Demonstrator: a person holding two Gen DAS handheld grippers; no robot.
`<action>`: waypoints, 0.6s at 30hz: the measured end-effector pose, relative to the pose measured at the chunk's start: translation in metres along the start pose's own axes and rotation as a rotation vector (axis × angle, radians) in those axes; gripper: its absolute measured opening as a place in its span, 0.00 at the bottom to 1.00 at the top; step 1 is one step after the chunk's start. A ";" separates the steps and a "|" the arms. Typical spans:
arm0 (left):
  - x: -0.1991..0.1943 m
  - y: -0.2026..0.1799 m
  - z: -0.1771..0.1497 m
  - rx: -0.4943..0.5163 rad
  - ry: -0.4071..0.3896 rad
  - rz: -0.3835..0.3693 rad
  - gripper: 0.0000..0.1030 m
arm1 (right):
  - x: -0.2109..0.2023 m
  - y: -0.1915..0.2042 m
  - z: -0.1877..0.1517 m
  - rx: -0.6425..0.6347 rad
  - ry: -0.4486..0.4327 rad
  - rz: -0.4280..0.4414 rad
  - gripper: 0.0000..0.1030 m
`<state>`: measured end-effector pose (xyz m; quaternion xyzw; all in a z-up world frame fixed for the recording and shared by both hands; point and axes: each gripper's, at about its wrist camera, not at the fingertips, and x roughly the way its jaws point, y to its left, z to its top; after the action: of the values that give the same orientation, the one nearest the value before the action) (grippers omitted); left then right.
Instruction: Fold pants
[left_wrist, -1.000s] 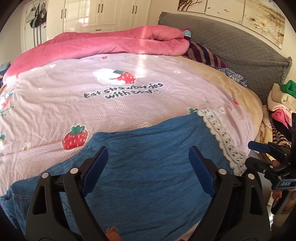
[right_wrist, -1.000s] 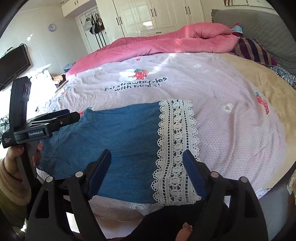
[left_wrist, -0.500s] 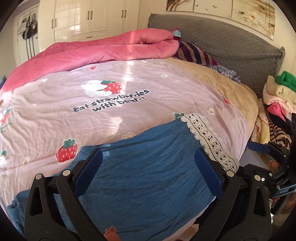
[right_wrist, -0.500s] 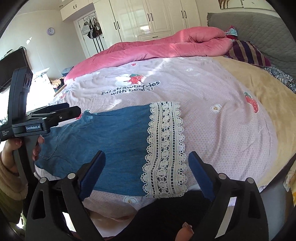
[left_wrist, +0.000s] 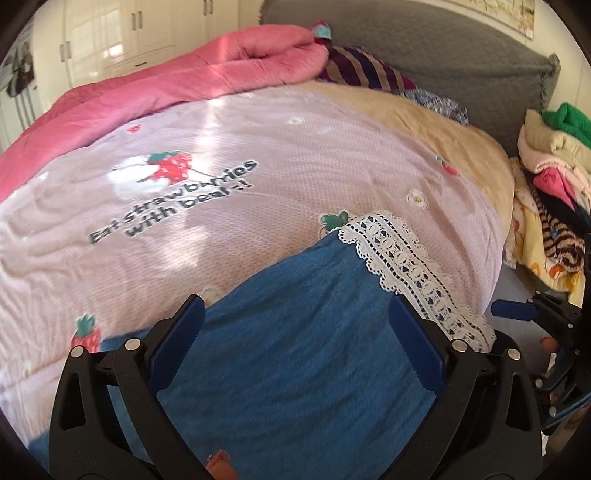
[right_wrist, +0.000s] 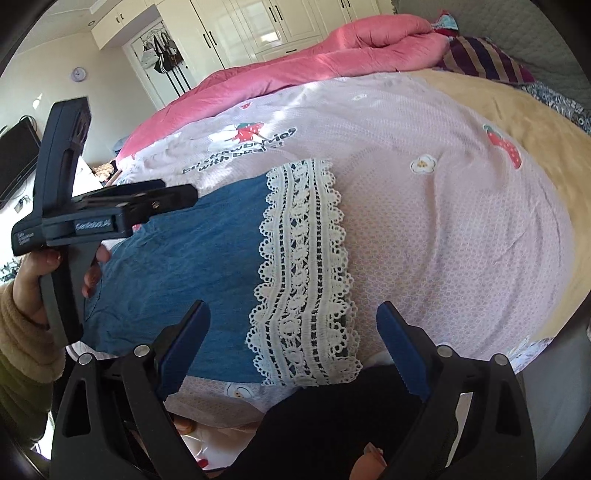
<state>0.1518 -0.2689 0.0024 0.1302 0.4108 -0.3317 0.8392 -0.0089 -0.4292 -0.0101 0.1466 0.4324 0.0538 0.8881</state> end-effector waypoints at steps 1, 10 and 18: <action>0.004 -0.001 0.002 0.011 0.003 -0.002 0.91 | 0.002 -0.001 -0.001 0.003 0.005 0.006 0.88; 0.058 -0.014 0.033 0.126 0.085 -0.107 0.91 | 0.025 -0.004 -0.002 0.031 0.067 0.042 0.88; 0.092 -0.019 0.036 0.179 0.169 -0.244 0.90 | 0.029 -0.004 -0.007 0.082 0.076 0.082 0.72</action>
<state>0.2014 -0.3425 -0.0451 0.1813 0.4615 -0.4542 0.7402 0.0033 -0.4248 -0.0377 0.1982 0.4611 0.0782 0.8614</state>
